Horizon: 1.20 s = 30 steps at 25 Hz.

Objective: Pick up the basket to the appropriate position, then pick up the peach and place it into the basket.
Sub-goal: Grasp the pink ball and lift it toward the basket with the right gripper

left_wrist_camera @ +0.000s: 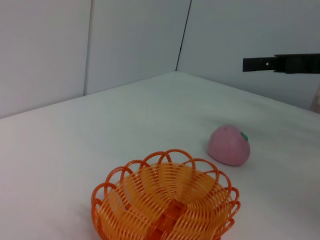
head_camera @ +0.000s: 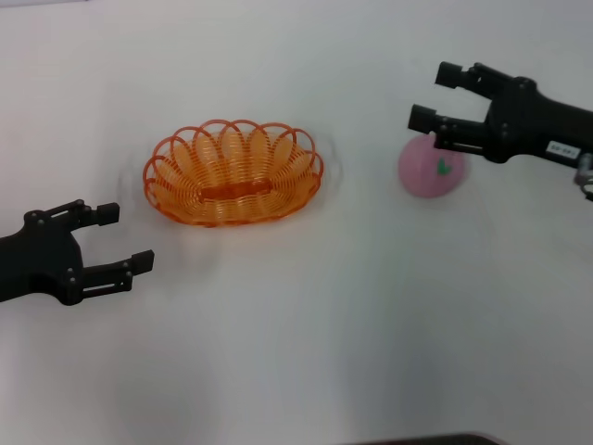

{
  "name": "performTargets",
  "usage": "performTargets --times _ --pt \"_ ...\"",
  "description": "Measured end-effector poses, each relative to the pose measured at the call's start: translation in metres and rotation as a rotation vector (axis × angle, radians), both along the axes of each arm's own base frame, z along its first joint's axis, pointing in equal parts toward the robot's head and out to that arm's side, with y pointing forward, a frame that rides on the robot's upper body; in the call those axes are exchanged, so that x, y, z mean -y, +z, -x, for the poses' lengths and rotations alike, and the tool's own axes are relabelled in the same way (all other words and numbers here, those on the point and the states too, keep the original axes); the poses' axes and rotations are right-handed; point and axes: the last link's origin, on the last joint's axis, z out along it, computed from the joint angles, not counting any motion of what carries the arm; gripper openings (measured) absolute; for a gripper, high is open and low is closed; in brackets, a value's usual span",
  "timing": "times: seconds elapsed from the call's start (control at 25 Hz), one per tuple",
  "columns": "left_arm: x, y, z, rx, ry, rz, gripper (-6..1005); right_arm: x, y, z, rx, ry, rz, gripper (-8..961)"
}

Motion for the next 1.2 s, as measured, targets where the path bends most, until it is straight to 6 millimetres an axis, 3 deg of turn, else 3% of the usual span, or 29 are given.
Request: performTargets --times 0.36,0.48,0.92,1.2 --pt "0.001 0.001 -0.001 0.011 -0.003 -0.002 841 0.007 0.038 -0.022 0.008 -0.075 -0.145 946" --pt "0.001 0.000 -0.001 0.011 -0.003 0.001 842 0.014 0.043 -0.031 0.004 -0.101 -0.205 946" --pt "-0.001 -0.001 -0.002 0.011 -0.003 -0.001 842 0.014 0.044 -0.028 -0.009 -0.086 -0.202 946" --pt "-0.001 -0.001 -0.001 0.012 0.002 -0.002 842 0.004 0.060 -0.020 0.018 -0.057 -0.159 946"
